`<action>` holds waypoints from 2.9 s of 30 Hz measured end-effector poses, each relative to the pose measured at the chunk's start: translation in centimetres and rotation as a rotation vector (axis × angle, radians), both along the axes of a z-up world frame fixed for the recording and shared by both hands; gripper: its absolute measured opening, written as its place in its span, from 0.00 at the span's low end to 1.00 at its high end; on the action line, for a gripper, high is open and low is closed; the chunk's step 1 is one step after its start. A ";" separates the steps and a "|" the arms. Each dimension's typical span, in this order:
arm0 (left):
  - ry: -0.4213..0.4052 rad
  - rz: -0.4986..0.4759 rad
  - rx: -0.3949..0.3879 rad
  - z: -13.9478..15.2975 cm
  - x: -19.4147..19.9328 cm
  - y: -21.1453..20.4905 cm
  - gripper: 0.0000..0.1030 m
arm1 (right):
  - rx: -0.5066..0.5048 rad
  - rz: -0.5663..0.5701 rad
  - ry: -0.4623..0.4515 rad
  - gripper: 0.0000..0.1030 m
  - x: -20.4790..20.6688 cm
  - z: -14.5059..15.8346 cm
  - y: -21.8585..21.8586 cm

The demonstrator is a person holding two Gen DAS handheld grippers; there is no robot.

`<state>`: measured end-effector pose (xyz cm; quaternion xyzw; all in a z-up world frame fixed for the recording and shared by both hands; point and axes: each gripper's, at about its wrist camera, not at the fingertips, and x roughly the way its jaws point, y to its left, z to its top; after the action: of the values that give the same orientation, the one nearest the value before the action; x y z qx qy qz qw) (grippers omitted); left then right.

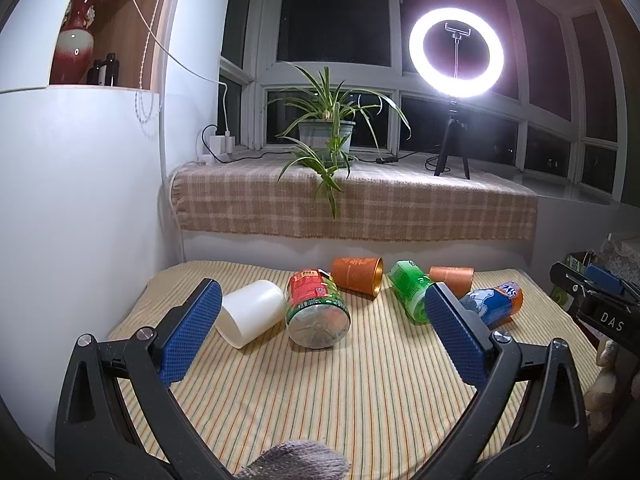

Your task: Flip cup upright

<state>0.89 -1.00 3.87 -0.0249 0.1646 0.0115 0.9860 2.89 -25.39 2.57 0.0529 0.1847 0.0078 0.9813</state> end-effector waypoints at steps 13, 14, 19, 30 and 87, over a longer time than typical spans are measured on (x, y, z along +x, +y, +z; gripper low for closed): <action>0.041 0.010 0.004 -1.2 1.7 0.9 1.00 | 0.026 0.123 0.118 0.80 3.9 -1.0 1.2; 0.047 0.012 0.003 -1.3 1.8 1.1 1.00 | 0.035 0.140 0.135 0.80 4.4 -1.2 1.3; 0.075 0.018 0.003 -2.2 1.8 2.0 1.00 | 0.050 0.201 0.216 0.80 7.7 -1.7 1.2; 0.155 0.055 -0.046 -4.2 1.3 4.9 1.00 | 0.089 0.381 0.565 0.80 18.5 -3.3 2.7; 0.253 0.066 -0.145 -7.0 0.8 8.0 1.00 | 0.320 0.408 0.737 0.64 16.7 -7.7 4.7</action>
<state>1.72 6.96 -3.09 -0.0996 0.2872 0.0353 0.9520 19.61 -20.64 -5.12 0.1657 0.5248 0.2103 0.8080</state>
